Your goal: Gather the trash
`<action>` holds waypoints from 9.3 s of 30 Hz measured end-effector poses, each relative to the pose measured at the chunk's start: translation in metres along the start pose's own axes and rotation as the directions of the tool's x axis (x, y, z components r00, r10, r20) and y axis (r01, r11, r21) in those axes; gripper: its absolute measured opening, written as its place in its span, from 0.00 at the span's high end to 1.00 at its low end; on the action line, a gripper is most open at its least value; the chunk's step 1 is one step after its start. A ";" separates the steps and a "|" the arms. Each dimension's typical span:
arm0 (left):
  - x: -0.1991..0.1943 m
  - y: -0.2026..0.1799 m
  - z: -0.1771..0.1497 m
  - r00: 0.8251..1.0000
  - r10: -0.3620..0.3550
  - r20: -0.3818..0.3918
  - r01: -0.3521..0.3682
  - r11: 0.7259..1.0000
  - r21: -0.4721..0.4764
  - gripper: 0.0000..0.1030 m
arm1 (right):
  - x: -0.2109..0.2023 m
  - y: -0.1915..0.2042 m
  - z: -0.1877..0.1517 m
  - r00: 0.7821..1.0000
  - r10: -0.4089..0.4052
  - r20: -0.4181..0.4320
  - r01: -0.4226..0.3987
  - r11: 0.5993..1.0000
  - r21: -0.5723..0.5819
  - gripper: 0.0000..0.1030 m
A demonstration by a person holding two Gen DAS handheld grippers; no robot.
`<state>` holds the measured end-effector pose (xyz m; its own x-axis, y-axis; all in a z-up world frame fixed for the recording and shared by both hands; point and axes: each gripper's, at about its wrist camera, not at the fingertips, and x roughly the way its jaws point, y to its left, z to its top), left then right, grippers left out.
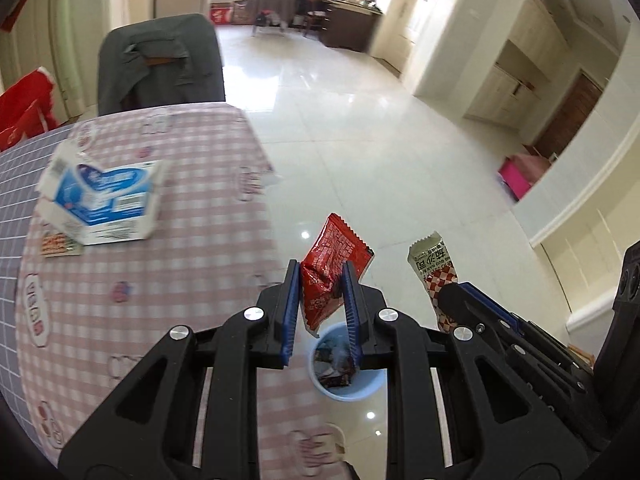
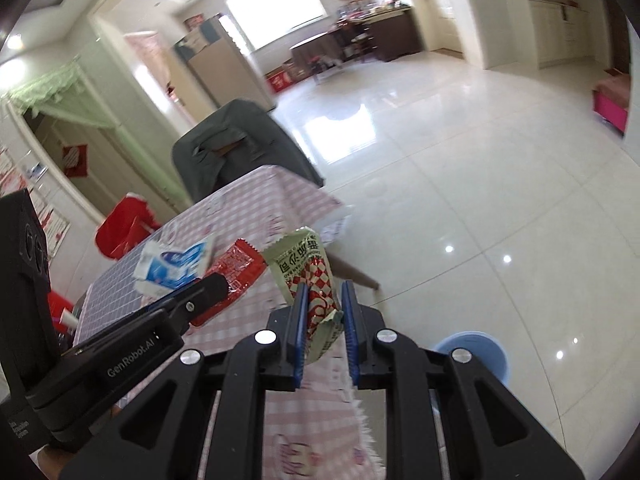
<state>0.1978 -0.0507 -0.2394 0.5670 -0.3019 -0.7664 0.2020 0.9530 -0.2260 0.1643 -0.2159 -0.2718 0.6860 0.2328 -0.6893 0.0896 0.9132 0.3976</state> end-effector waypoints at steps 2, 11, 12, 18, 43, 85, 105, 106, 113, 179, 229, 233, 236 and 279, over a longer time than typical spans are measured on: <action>0.004 -0.016 -0.001 1.000 -0.011 -0.003 0.011 1.000 0.014 0.80 | -0.006 -0.014 0.001 1.000 -0.018 0.008 0.017 1.000 0.016 0.84; 0.022 -0.063 -0.005 0.999 -0.037 -0.037 0.039 0.999 0.036 0.80 | -0.023 -0.074 0.001 0.998 -0.059 0.020 0.056 0.989 0.134 0.72; 0.024 -0.066 -0.005 0.998 -0.041 -0.041 0.043 0.998 0.037 0.80 | -0.025 -0.078 0.002 0.998 -0.065 0.022 0.061 0.989 0.132 0.71; 0.035 -0.087 -0.007 0.996 -0.062 -0.070 0.066 0.996 0.057 0.79 | -0.039 -0.095 0.007 0.994 -0.095 0.045 0.088 0.987 0.132 0.69; 0.040 -0.119 0.000 0.993 -0.070 -0.090 0.079 0.991 0.106 0.46 | -0.057 -0.114 0.020 0.985 -0.145 0.097 0.126 0.976 0.180 0.61; -0.054 0.275 -0.017 0.929 0.366 -0.050 -0.338 0.787 -0.516 0.37 | 0.150 0.250 -0.021 0.968 0.173 -0.181 -0.242 0.833 -0.498 0.51; -0.012 0.331 -0.026 0.948 0.302 -0.098 -0.306 0.788 -0.535 0.34 | 0.248 0.303 -0.052 0.980 0.081 -0.183 -0.184 0.727 -0.662 0.74; -0.007 0.329 -0.024 0.951 0.294 -0.100 -0.301 0.794 -0.528 0.34 | 0.245 0.298 -0.048 0.982 0.081 -0.169 -0.172 0.747 -0.642 0.76; 0.016 0.311 -0.011 0.962 0.264 -0.070 -0.264 0.834 -0.484 0.32 | 0.221 0.267 -0.024 0.981 0.121 -0.152 -0.185 0.823 -0.537 0.83; -0.040 0.137 0.034 0.974 0.219 0.058 -0.199 0.950 -0.243 0.75 | 0.044 0.137 0.032 0.968 0.251 -0.027 -0.251 0.946 -0.204 0.97; 0.067 -0.120 0.018 0.992 -0.025 -0.121 0.033 0.997 0.064 0.75 | -0.076 -0.102 0.044 0.972 -0.166 0.169 0.156 0.985 0.068 0.66; 0.071 -0.120 0.017 0.990 -0.031 -0.139 0.041 0.997 0.071 0.75 | -0.075 -0.104 0.045 0.970 -0.178 0.165 0.167 0.983 0.077 0.65; 0.072 -0.124 0.016 0.989 -0.037 -0.142 0.048 0.996 0.077 0.75 | -0.078 -0.103 0.045 0.964 -0.197 0.177 0.185 0.979 0.081 0.61; -0.220 -0.039 -0.013 0.985 0.052 0.166 -0.073 0.990 0.120 0.29 | -0.250 0.095 -0.028 0.957 -0.033 0.289 0.060 0.995 -0.085 0.37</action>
<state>0.0549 -0.0211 -0.0699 0.7012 -0.2518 -0.6670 0.2544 0.9623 -0.0958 -0.0191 -0.1782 -0.0787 0.8621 0.0958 -0.4976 0.0690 0.9506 0.3026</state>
